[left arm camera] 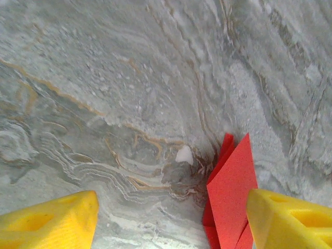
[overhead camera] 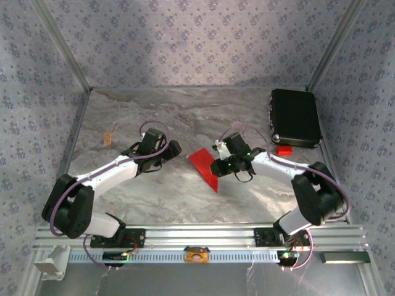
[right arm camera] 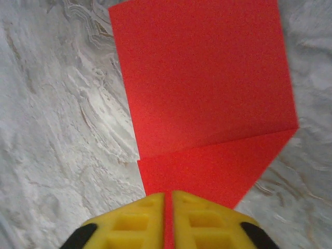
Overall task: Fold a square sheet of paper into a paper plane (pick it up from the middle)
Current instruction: Turn over the paper at the center of the table, then rotate the paper at the center of the table.
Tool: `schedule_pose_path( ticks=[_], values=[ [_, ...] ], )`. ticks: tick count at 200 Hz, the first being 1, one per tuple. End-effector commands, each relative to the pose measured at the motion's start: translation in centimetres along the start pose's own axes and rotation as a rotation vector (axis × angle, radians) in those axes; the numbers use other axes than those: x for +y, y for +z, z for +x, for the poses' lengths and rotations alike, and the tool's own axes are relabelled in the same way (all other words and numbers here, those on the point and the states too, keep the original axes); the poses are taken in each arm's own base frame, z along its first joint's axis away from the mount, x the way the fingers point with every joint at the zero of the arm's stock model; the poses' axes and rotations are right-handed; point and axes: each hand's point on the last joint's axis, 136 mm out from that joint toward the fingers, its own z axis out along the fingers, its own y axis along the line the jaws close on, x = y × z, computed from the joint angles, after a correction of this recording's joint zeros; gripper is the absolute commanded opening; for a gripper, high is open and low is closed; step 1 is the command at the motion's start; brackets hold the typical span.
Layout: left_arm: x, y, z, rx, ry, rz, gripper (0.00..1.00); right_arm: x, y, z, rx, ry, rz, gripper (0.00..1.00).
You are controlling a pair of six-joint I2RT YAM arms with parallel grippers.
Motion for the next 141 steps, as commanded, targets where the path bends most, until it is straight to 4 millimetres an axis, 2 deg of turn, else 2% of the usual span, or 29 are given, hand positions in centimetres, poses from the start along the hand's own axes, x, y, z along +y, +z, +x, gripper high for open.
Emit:
schedule_pose_path(
  ticks=[1,46,65,86,100,141],
  values=[
    [-2.8,0.1,-0.1,0.018,0.011,0.081,0.72,2.0,1.1,0.2,0.059,0.092,-0.175,0.11],
    [-2.9,0.7,1.0,0.049,0.016,0.073,0.7,1.4,2.8,0.4,0.113,0.153,-0.173,0.1],
    [-2.7,0.8,1.0,0.047,0.011,0.063,0.7,0.1,3.5,1.2,0.143,0.2,-0.114,0.11],
    [-3.0,0.9,1.0,0.056,0.015,0.072,0.7,-2.5,4.3,2.7,0.183,0.311,0.005,0.1],
    [-3.1,1.0,1.1,0.063,0.019,0.07,0.7,-3.1,4.7,3.2,0.178,0.373,0.02,0.1],
    [-3.3,1.3,1.2,0.075,0.017,0.078,0.69,-4.1,4.9,3.1,0.14,0.555,0.068,0.07]
  ],
)
